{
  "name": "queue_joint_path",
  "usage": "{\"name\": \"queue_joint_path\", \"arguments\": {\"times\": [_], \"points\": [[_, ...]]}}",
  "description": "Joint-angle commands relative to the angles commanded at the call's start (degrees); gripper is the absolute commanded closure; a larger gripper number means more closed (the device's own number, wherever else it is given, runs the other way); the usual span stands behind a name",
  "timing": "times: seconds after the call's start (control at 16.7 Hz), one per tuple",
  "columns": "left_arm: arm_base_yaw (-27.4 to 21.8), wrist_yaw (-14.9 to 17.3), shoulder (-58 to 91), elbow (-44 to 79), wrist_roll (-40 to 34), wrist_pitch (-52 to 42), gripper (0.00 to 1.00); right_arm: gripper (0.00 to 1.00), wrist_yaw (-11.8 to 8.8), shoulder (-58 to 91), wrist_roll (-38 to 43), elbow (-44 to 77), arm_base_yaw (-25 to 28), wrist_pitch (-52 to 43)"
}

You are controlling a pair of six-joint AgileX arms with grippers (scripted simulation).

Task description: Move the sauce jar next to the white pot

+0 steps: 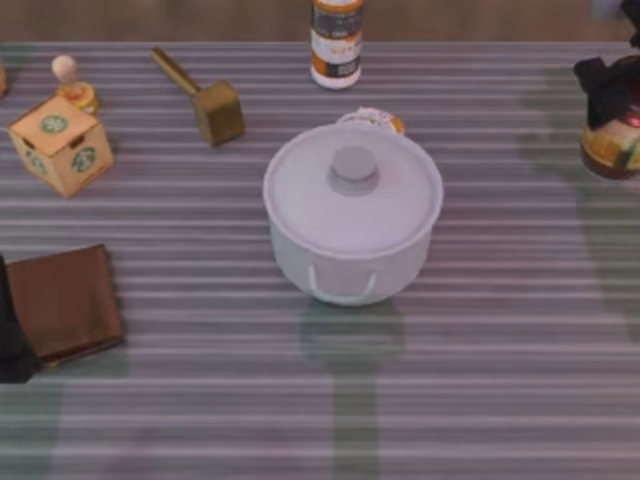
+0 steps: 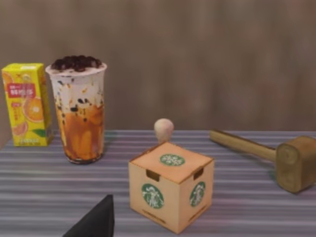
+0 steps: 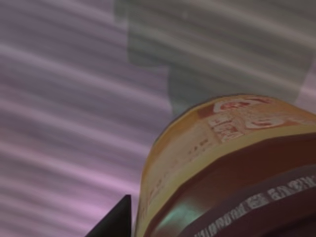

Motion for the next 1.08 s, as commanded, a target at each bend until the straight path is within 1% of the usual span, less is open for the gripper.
{"name": "queue_joint_path", "arguments": {"times": [0.18,0.3,0.72,0.9,1.08], "points": [[0.00,0.00,0.00,0.00,0.00,0.00,0.00,1.00,-0.04,-10.19,0.03,-9.00,0.34,-0.96],[0.00,0.00,0.00,0.00,0.00,0.00,0.00,1.00,-0.06,-14.13,0.02,-12.79,0.53,-1.50],[0.00,0.00,0.00,0.00,0.00,0.00,0.00,1.00,0.08,-15.51,0.93,-14.38,0.81,-1.33],[0.00,0.00,0.00,0.00,0.00,0.00,0.00,1.00,1.25,-15.70,6.57,-16.56,3.65,0.65],[0.00,0.00,0.00,0.00,0.00,0.00,0.00,1.00,3.12,-16.11,16.35,-20.14,7.92,3.78]]}}
